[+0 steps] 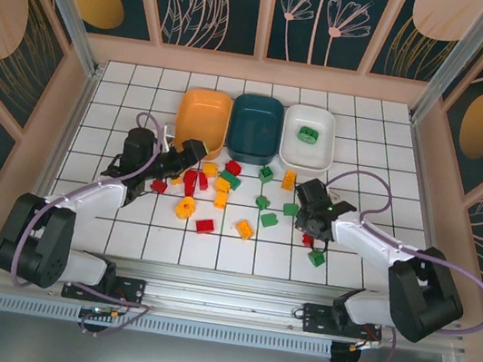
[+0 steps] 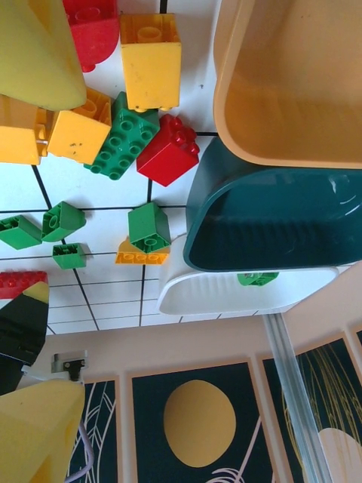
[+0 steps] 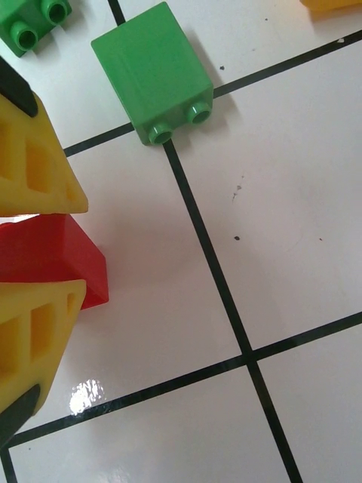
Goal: Sort the legos into containers by color
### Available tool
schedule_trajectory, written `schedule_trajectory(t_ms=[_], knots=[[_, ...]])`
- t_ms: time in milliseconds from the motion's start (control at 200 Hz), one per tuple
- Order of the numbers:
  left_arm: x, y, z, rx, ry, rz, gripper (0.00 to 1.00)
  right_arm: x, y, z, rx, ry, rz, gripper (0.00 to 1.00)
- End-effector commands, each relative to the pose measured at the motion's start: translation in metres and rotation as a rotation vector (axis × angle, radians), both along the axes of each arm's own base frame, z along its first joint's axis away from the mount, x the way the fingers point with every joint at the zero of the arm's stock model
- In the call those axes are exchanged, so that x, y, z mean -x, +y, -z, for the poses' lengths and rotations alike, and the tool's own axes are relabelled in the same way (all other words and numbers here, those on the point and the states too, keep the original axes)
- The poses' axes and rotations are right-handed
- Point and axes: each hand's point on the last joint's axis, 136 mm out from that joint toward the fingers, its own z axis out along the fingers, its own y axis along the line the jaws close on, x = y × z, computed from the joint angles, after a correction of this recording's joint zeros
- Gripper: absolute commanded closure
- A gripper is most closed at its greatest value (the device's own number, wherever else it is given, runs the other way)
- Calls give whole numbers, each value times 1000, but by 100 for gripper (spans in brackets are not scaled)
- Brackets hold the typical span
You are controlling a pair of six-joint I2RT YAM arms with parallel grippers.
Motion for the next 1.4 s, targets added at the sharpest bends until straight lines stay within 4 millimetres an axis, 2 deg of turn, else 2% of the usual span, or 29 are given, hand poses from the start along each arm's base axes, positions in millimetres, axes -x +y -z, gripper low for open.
schedule_trajectory(t_ms=[0,185,325,405,525,636,771,866,1086,1146,1231,1396], knots=[[3,-1,-9,7,-29,6,8,-15,5,-23,-19,-90,-8,79],[-2,1,-7,0,-25,-15,8,-34,19,-48,-49,-159,-34,80],[-8,4,5,-7,17,-55,7,-63,37,-75,-77,-238,-59,80],[-12,4,10,-2,38,-62,8,-86,56,-92,-115,-292,-90,81],[-17,8,14,-26,66,-94,8,-126,95,-120,-168,-377,-149,82],[-19,20,14,-112,73,-142,9,-158,133,-132,-172,-430,-204,82],[-14,38,15,-198,76,-204,8,-197,162,-133,-182,-474,-243,82],[-6,40,20,-214,97,-201,8,-217,178,-129,-196,-471,-265,81],[3,36,20,-219,120,-158,8,-251,193,-100,-221,-399,-295,77],[5,33,17,-207,112,-140,12,-259,195,-97,-222,-382,-307,73],[9,27,16,-189,110,-97,20,-265,198,-101,-223,-379,-321,70],[21,36,31,-259,150,-104,23,-267,197,-129,-238,-417,-324,61]])
